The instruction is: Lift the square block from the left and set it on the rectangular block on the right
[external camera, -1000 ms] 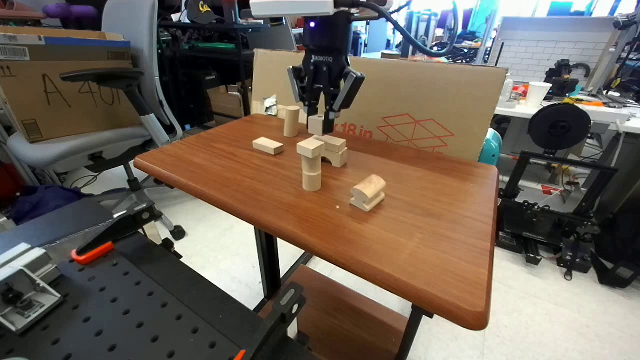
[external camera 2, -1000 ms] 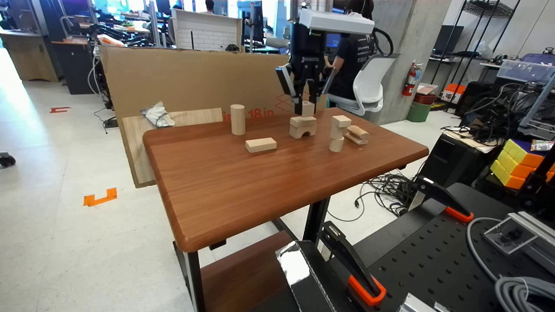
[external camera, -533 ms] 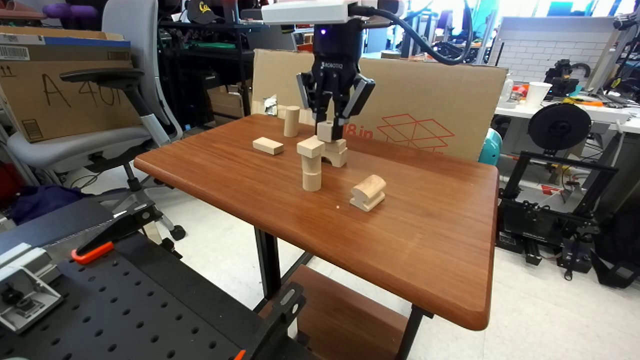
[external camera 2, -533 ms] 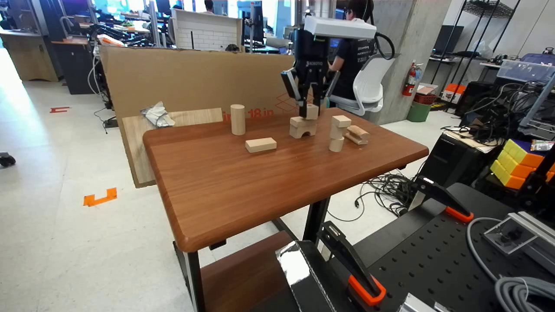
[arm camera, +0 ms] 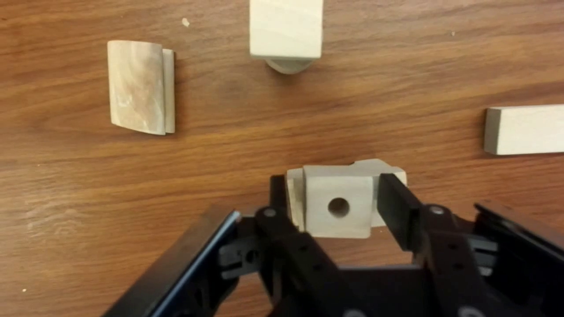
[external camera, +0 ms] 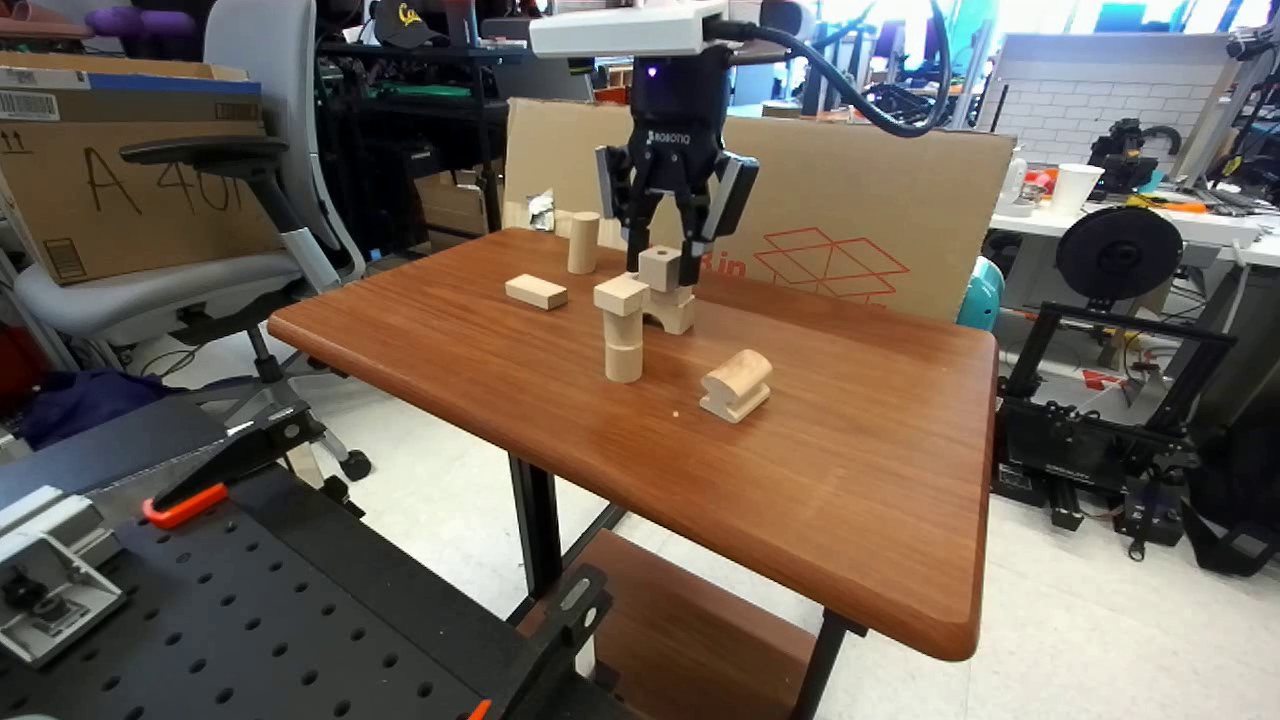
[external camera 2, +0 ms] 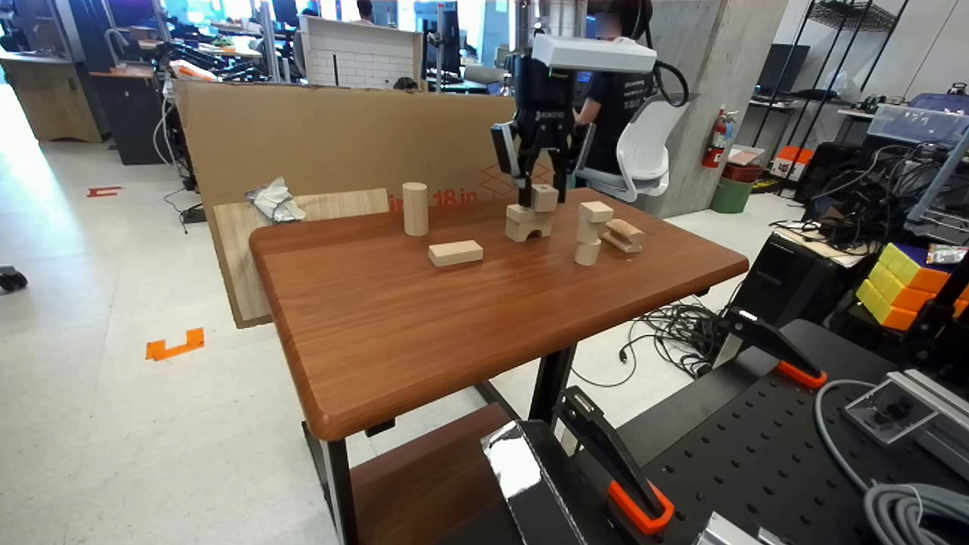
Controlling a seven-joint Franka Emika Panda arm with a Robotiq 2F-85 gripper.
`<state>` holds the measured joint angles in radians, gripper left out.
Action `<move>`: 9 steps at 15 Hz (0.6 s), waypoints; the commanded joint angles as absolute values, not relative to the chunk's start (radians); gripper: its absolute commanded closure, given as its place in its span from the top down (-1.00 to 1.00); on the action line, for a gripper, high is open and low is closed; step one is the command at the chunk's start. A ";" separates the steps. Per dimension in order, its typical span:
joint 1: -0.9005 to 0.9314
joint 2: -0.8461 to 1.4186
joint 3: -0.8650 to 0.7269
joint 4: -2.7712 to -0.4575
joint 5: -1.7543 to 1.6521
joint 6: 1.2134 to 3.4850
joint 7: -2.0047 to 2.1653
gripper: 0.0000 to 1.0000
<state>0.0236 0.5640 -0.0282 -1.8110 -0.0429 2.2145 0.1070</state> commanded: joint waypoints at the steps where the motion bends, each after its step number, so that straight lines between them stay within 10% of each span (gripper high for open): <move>1: 0.018 0.565 -0.028 -1.785 -0.051 2.181 0.076 0.77; 9: 0.010 0.393 -0.027 -1.877 -0.029 2.191 0.084 1.00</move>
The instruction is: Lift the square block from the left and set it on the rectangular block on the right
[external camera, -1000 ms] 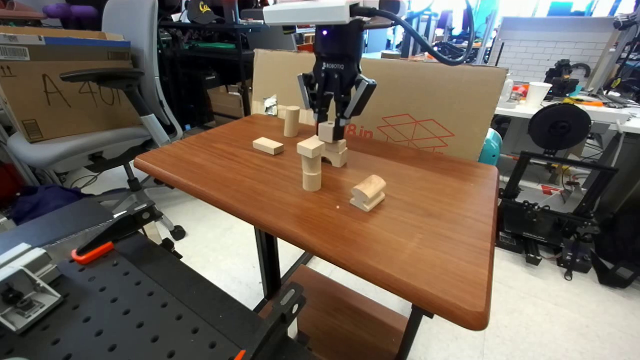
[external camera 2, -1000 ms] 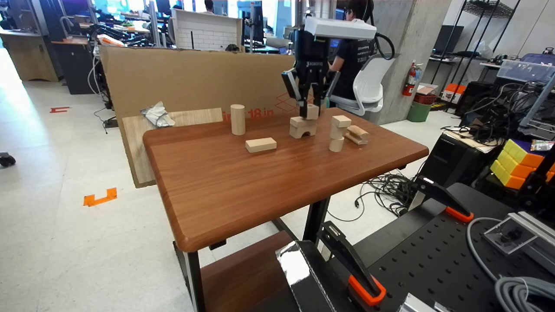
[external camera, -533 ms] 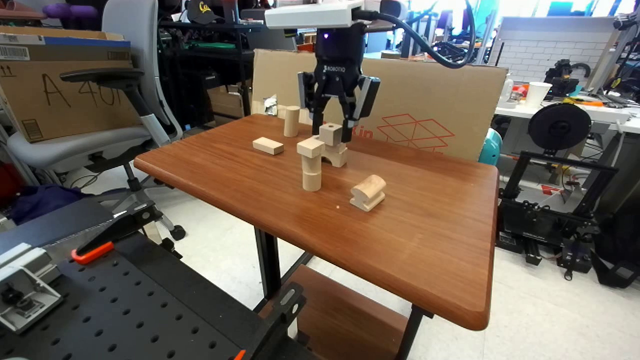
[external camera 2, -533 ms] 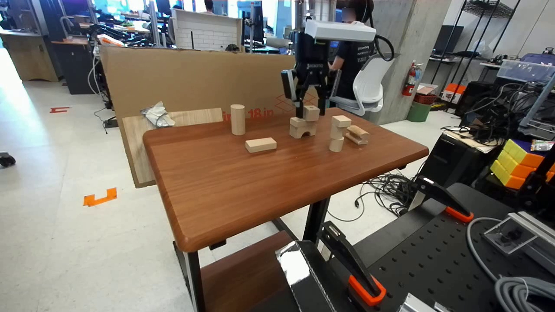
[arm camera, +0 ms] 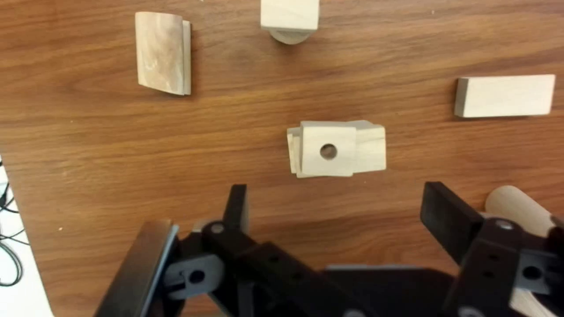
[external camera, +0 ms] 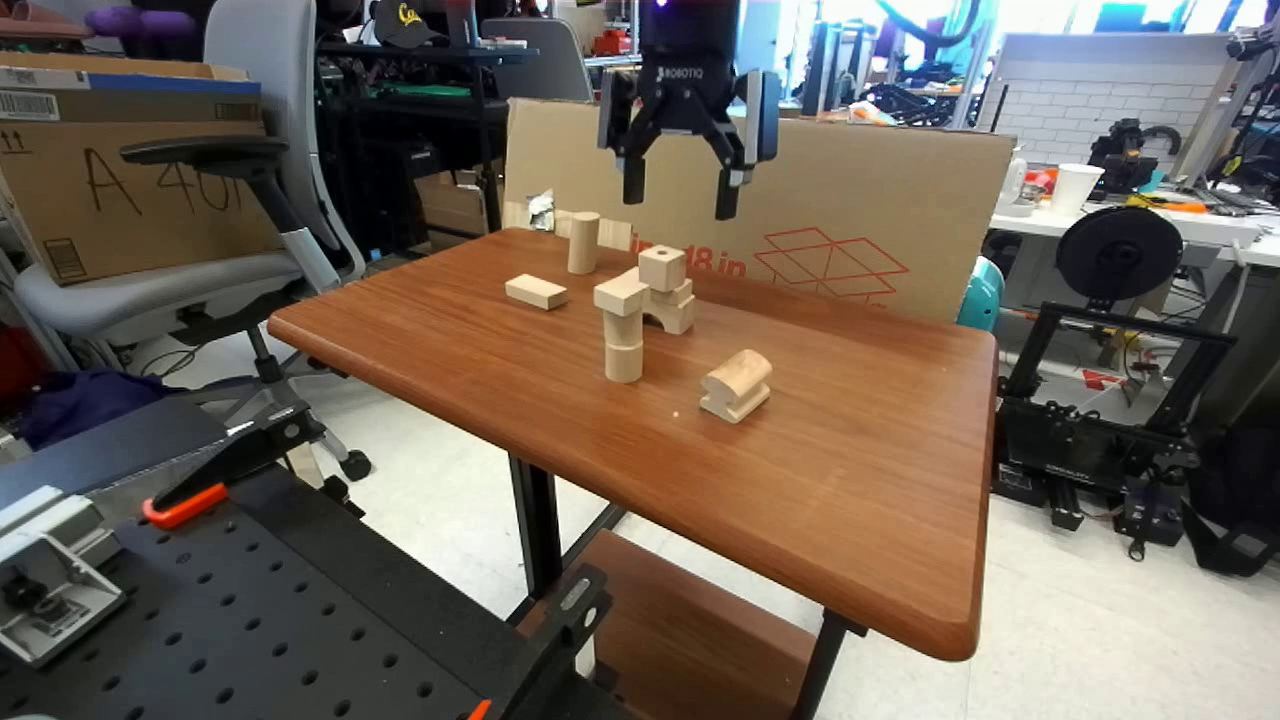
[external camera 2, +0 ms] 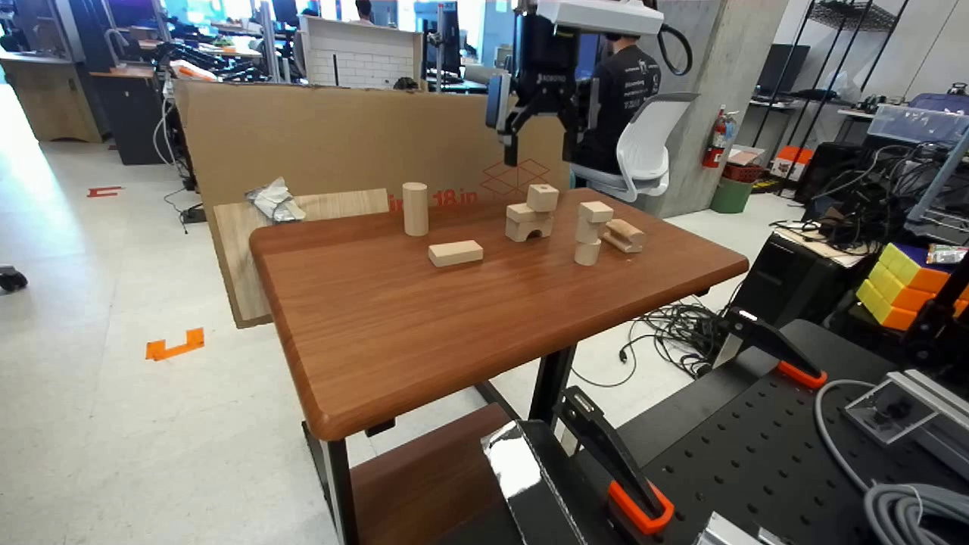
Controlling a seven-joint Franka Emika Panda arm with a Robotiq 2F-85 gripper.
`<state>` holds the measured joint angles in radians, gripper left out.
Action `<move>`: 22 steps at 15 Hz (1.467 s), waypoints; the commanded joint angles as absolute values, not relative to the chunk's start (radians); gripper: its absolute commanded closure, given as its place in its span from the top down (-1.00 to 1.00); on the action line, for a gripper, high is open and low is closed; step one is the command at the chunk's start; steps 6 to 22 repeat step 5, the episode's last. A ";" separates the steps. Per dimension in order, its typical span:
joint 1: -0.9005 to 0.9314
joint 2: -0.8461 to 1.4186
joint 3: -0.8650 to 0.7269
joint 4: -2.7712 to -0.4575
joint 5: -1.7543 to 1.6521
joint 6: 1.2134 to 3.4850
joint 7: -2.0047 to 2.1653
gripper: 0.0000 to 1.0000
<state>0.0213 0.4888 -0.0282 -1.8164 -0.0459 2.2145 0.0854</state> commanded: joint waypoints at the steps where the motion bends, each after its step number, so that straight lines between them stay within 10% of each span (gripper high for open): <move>1: 0.013 0.380 -0.031 -1.873 -0.011 2.161 0.131 1.00; 22: 0.030 0.379 -0.056 -1.828 -0.021 1.945 0.325 1.00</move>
